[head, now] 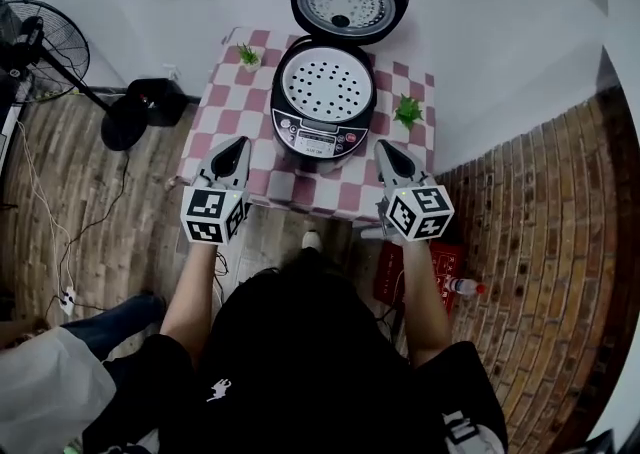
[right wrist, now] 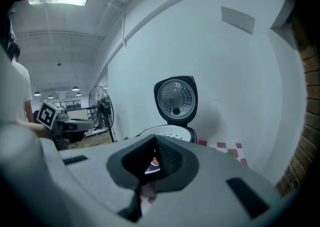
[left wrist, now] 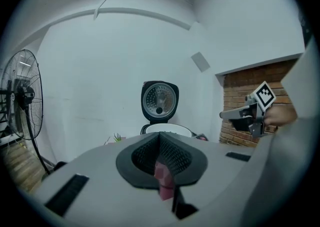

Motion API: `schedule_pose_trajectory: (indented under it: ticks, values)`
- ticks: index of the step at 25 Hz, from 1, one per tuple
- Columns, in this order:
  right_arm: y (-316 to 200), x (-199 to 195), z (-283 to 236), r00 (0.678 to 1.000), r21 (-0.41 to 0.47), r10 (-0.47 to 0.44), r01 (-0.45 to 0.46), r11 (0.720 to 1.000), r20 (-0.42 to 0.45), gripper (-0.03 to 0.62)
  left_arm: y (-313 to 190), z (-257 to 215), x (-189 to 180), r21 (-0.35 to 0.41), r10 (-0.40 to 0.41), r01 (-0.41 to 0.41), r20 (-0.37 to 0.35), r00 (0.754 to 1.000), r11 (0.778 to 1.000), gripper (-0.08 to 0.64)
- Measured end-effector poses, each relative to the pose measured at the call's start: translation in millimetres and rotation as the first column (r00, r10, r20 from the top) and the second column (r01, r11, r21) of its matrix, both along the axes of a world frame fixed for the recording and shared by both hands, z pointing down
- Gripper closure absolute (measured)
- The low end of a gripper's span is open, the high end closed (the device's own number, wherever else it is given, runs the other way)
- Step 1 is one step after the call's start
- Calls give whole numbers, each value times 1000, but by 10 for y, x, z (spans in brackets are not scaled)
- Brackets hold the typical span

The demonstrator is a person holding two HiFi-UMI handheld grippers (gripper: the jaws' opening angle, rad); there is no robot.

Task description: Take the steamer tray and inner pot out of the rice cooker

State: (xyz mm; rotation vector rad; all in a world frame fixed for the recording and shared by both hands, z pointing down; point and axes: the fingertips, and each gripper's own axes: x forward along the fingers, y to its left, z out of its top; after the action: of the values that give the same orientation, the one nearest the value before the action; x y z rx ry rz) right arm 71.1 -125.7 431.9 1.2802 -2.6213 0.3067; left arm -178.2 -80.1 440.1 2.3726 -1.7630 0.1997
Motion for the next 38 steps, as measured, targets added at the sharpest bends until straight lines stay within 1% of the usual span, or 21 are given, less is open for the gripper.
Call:
schedule_pose_trajectory:
  ticks: [3, 5, 9, 14, 21, 27, 31, 33, 35, 38]
  values:
    - [-338, 68, 124, 1000, -20, -9, 8, 1000, -19, 589, -247, 5, 43, -9, -33, 33, 9, 999, 999, 557]
    - [-556, 128, 193, 999, -31, -13, 12, 999, -32, 589, -400, 7, 91, -15, -49, 50, 15, 999, 999, 537]
    - [-910, 213, 313, 998, -49, -36, 34, 998, -43, 589, -653, 10, 135, -31, -94, 95, 28, 995, 995, 535]
    - [-1245, 275, 450, 995, -59, -78, 75, 995, -58, 588, -917, 47, 186, -64, -139, 143, 52, 989, 988, 523]
    - [-1531, 200, 606, 988, -90, -139, 133, 987, -63, 584, -1225, 83, 254, -97, -158, 169, 114, 981, 981, 494]
    - [-1674, 116, 649, 988, -107, -144, 137, 985, -60, 578, -1467, 178, 287, -159, -100, 126, 167, 981, 979, 434]
    - [-1731, 54, 667, 986, -104, -140, 130, 986, -93, 569, -1660, 272, 322, -215, -21, 64, 200, 980, 974, 368]
    - [-1787, 55, 672, 987, -106, -124, 114, 988, -100, 564, -1773, 300, 328, -233, 10, 41, 212, 977, 972, 357]
    - [-1831, 58, 698, 988, -119, -112, 99, 988, -105, 547, -1878, 357, 328, -255, 39, 21, 228, 973, 967, 346]
    - [-1919, 37, 756, 985, -140, -108, 90, 986, -132, 492, -2026, 500, 358, -309, 98, -17, 251, 963, 951, 322]
